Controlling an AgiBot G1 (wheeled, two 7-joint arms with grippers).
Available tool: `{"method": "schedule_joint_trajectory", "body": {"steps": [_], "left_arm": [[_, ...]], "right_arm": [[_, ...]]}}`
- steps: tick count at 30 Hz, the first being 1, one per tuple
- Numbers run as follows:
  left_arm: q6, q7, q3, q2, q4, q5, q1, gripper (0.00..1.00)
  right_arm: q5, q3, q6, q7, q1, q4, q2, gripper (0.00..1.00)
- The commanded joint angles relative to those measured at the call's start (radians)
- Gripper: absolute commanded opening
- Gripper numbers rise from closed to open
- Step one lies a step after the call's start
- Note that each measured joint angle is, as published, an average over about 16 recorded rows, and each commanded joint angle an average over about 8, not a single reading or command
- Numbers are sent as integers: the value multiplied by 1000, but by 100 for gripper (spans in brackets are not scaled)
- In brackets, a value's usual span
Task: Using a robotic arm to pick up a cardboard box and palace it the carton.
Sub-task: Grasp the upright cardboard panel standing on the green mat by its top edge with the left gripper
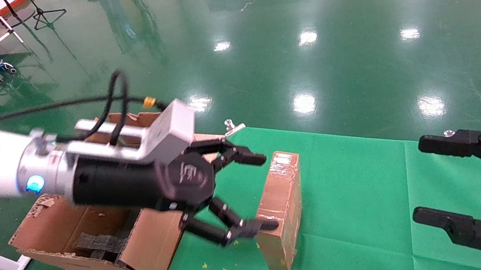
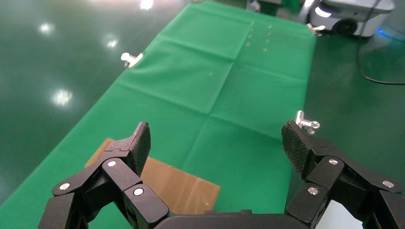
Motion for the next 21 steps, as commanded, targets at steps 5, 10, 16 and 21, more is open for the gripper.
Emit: {"method": "schedule_joint_trajectory", "body": {"steps": [5, 10, 16, 21], "left_arm": [[18, -155, 68, 29, -4, 110, -112, 100], [23, -175, 82, 36, -4, 129, -135, 100], [33, -210, 112, 53, 17, 177, -160, 100], [55, -390, 205, 114, 24, 315, -261, 100]], "right_arm": [[0, 0, 0, 0, 0, 0, 0, 0], [0, 0, 0, 0, 0, 0, 0, 0], [0, 0, 0, 0, 0, 0, 0, 0], [0, 0, 0, 0, 0, 0, 0, 0]]}}
